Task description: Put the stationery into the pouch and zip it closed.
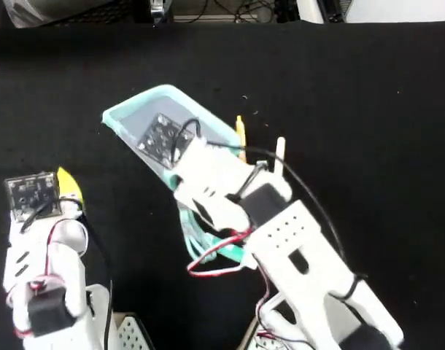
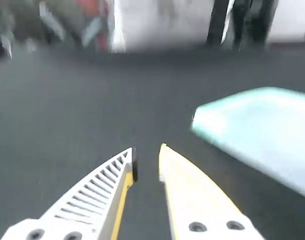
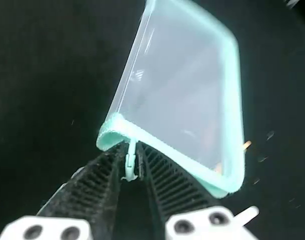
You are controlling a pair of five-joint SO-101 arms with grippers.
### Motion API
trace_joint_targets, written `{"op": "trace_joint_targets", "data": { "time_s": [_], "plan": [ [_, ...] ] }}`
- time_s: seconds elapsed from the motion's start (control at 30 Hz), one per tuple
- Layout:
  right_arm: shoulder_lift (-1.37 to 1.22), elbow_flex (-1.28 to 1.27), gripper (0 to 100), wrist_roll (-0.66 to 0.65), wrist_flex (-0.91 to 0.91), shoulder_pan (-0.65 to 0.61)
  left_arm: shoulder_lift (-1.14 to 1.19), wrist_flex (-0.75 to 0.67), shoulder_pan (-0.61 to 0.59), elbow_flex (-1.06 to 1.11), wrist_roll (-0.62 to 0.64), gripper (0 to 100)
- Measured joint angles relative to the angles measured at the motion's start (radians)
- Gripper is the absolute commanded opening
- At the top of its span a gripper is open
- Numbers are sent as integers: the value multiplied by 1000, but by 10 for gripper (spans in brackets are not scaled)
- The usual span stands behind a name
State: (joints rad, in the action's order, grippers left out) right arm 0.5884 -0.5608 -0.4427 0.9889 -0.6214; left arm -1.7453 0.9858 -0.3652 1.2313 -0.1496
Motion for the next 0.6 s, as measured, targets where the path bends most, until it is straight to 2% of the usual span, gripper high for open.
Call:
{"op": "trace_joint_targets", "data": {
  "time_s": [0.17, 0.33, 0.47, 0.6],
  "plan": [
    [-117, 232, 12, -5, 106, -74, 250, 74, 23, -163, 123, 191],
    [-123, 272, 12, -5, 143, -133, 446, 195, 110, -269, 298, 247],
    [-124, 255, 12, -5, 104, -140, 451, 288, 204, -311, 331, 252],
    [-124, 232, 12, -5, 57, -140, 404, 318, 278, -315, 338, 254]
  ]
}}
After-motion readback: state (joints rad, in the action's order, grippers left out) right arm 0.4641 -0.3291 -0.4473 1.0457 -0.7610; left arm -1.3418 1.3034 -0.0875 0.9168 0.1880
